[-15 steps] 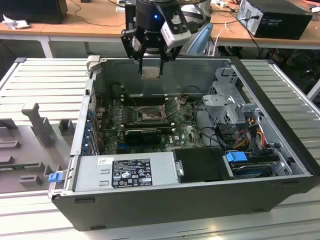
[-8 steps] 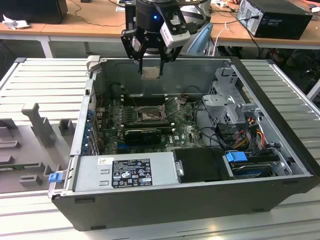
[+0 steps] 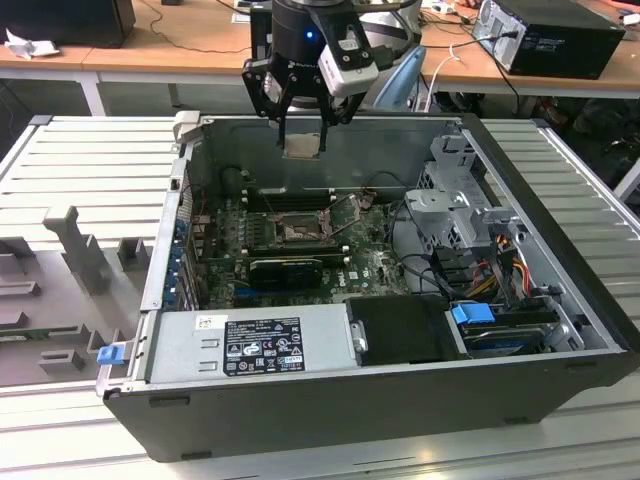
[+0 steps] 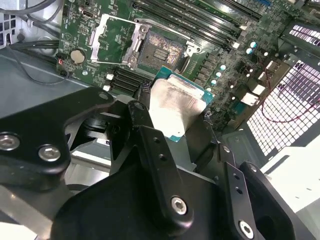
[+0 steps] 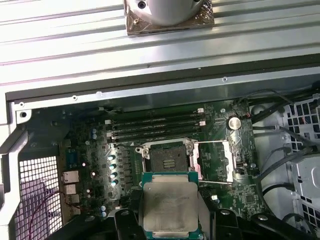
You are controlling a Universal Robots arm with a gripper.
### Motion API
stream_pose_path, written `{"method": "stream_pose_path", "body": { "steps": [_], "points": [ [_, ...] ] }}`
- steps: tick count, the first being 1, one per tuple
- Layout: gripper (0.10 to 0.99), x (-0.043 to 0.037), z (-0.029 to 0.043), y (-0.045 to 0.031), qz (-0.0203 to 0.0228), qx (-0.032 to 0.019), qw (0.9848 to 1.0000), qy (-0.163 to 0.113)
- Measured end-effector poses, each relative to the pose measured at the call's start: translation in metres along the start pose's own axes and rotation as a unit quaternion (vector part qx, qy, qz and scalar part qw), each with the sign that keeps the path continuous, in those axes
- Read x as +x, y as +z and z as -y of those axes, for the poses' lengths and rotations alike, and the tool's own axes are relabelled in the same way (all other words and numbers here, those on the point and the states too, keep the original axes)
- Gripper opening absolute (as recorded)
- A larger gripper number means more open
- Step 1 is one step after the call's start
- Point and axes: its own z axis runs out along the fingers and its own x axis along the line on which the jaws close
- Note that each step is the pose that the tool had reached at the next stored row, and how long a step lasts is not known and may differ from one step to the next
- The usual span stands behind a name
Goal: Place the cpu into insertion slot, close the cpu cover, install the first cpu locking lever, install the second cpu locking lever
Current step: 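Place the cpu into insertion slot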
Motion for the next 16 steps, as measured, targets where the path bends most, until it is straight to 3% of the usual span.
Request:
{"method": "stream_pose_path", "body": {
  "steps": [16],
  "points": [
    [0.529, 0.0, 0.0, 0.0003, 0.0037, -0.0008, 0.9991, 0.042]
  ]
}}
